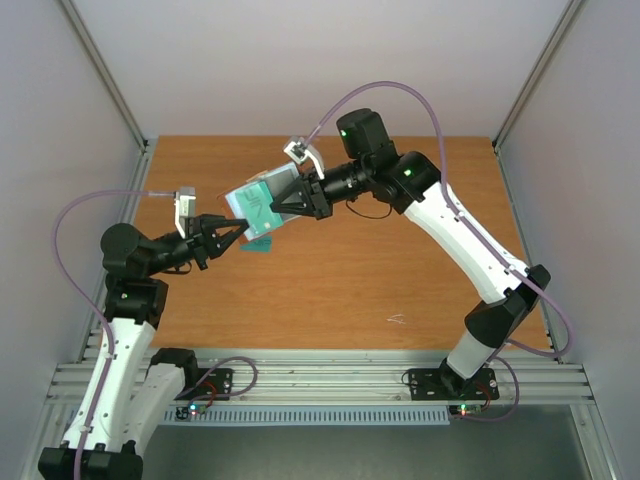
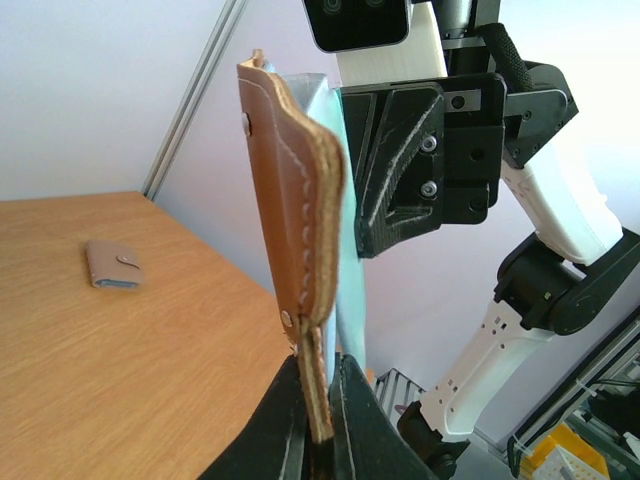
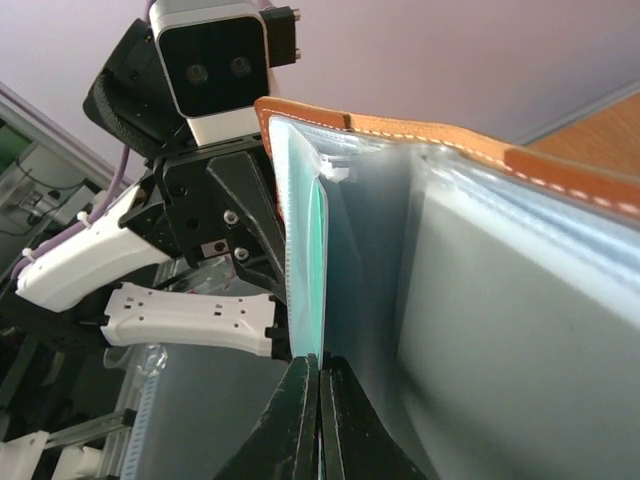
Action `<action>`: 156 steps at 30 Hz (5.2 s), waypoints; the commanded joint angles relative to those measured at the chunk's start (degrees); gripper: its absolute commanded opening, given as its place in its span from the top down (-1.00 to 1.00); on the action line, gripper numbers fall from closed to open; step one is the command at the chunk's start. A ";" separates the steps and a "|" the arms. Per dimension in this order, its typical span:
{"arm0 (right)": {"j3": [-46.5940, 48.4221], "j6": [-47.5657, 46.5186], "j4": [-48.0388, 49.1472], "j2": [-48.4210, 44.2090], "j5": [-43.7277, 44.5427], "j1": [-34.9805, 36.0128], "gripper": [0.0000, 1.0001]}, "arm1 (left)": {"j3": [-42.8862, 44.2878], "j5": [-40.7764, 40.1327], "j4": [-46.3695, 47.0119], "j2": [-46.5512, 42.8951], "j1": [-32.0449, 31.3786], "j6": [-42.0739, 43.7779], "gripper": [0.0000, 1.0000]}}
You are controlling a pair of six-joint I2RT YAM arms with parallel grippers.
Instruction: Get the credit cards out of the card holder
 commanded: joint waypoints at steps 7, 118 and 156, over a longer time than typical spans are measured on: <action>-3.28 1.43 0.97 -3.61 1.43 -3.15 0.94 | -0.24 1.07 2.63 -1.35 -0.14 0.88 1.00; -5.63 5.42 5.00 -5.44 5.07 -0.61 0.97 | -1.30 1.56 6.59 0.03 -2.25 0.53 0.76; -30.44 48.31 26.27 -15.61 40.98 -12.70 0.98 | -0.17 -37.96 -25.89 -4.62 4.51 6.58 0.99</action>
